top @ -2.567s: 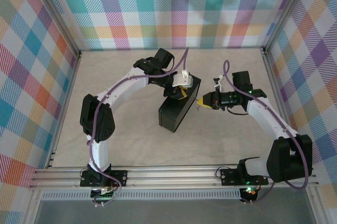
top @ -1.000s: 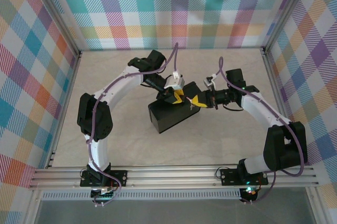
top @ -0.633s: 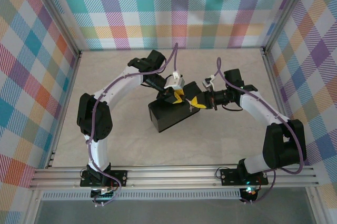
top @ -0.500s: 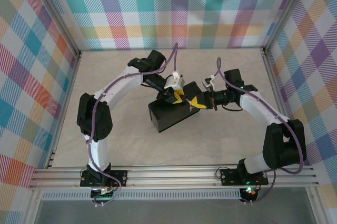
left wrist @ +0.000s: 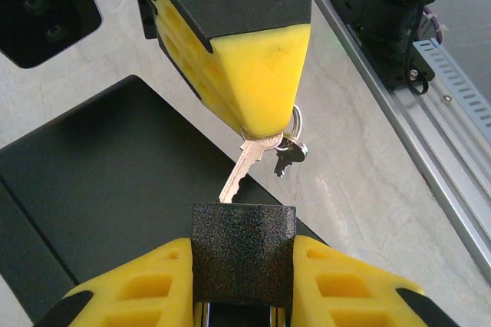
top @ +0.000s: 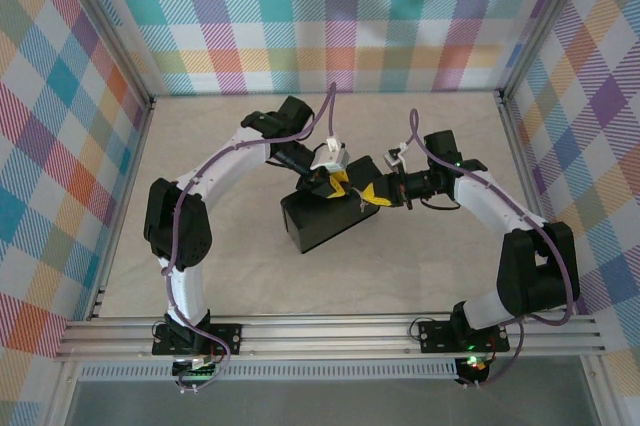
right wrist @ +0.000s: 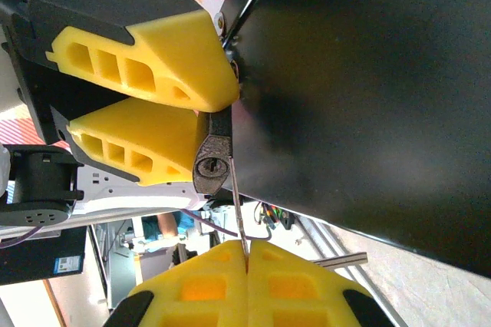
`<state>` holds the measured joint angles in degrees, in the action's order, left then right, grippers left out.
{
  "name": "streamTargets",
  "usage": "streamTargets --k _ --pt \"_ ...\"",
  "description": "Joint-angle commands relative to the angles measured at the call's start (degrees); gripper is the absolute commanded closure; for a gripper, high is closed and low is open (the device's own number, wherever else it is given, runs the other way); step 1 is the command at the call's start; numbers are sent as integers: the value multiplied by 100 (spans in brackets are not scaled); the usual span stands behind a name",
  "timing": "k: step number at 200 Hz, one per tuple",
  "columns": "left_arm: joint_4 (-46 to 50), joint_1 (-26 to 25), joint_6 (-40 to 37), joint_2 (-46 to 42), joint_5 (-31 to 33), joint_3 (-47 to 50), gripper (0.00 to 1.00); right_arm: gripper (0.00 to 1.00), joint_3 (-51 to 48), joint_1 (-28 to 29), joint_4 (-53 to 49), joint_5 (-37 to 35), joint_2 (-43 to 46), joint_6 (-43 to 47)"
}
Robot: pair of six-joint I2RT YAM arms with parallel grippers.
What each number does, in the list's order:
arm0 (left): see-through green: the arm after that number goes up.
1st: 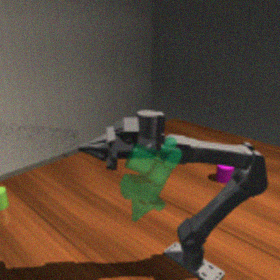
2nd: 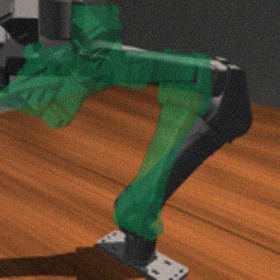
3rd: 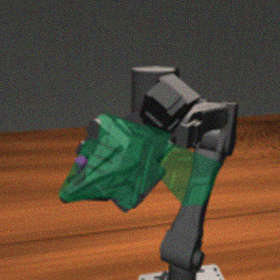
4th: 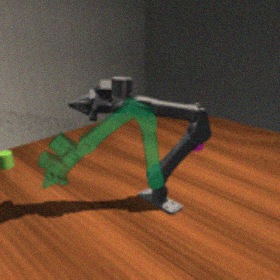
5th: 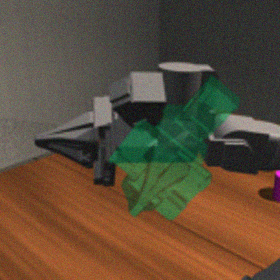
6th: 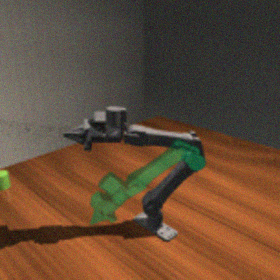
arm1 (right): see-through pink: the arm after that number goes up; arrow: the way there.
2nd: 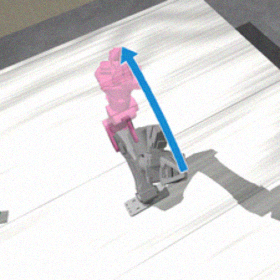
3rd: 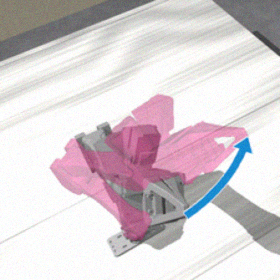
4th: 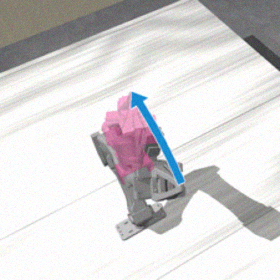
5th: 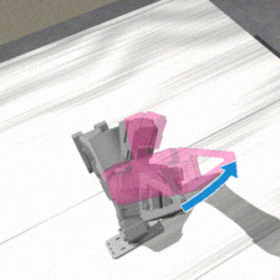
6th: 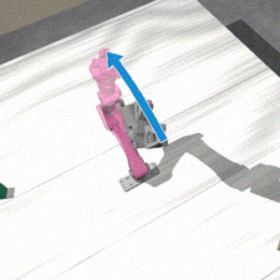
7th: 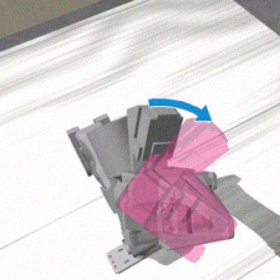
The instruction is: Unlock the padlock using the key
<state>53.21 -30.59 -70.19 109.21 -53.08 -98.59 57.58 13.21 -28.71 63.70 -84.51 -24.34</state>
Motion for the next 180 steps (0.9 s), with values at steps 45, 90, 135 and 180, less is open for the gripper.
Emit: streamTargets --k 45,90,135,180 --pt "-145 35 -216 -365 -396 -2 76 99 168 43 -202 160 154 307" --pt "-152 27 -228 -341 -513 -34 76 99 208 76 -138 173 145 281" --pt "-109 27 -223 -330 -471 -40 76 100 200 86 -98 145 215 296" --pt "-74 27 -263 -347 -453 -29 76 100 226 93 -148 228 279 411"
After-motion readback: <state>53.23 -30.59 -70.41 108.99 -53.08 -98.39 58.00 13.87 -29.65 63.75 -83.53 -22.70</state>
